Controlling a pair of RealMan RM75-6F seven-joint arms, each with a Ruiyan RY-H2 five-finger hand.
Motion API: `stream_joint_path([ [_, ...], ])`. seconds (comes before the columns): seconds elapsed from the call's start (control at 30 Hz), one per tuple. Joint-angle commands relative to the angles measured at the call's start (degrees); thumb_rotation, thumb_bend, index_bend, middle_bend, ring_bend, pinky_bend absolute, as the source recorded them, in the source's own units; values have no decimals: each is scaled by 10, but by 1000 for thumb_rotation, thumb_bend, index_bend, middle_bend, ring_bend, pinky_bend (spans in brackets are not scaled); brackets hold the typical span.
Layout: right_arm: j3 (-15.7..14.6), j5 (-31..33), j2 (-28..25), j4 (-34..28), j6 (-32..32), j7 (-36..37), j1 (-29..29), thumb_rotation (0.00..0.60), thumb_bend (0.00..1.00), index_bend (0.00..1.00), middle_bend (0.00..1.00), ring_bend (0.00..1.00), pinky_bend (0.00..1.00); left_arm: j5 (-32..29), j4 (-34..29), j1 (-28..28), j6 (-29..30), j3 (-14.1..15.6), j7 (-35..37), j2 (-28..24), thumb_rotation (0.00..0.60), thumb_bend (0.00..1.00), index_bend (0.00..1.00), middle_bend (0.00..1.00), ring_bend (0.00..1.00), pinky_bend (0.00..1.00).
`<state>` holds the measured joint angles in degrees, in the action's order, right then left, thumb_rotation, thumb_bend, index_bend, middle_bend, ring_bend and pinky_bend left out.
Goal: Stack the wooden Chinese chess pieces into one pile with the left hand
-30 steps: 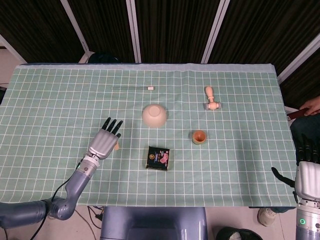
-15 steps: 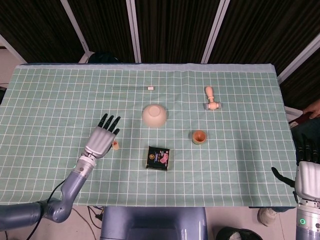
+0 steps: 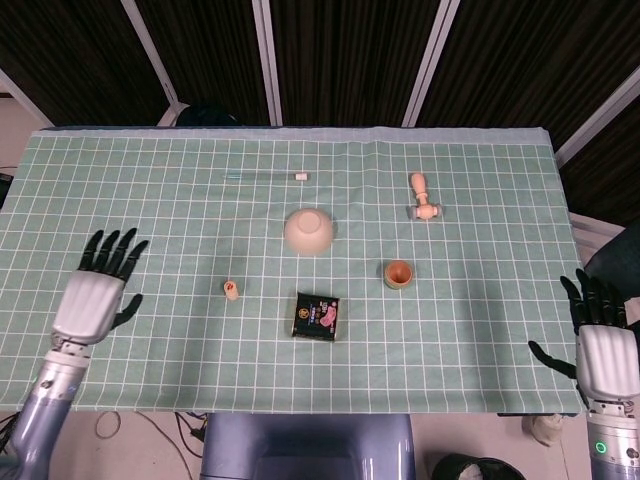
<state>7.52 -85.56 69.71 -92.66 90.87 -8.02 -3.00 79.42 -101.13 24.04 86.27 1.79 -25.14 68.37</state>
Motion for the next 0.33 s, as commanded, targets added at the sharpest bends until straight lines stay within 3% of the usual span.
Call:
stream_joint_path([
  [0.03,-17,-21,-13,1,-17,5,-6,600,233,119,13,0,0,19,2,-50,45,21,58,-38,600,283,89,0,0,0],
  [0.33,-29,-45,-14,5,-15,-14,-8,600,232,119,13,0,0,27,41,-108,81,22,132,-61,600,282,82,0,0,0],
])
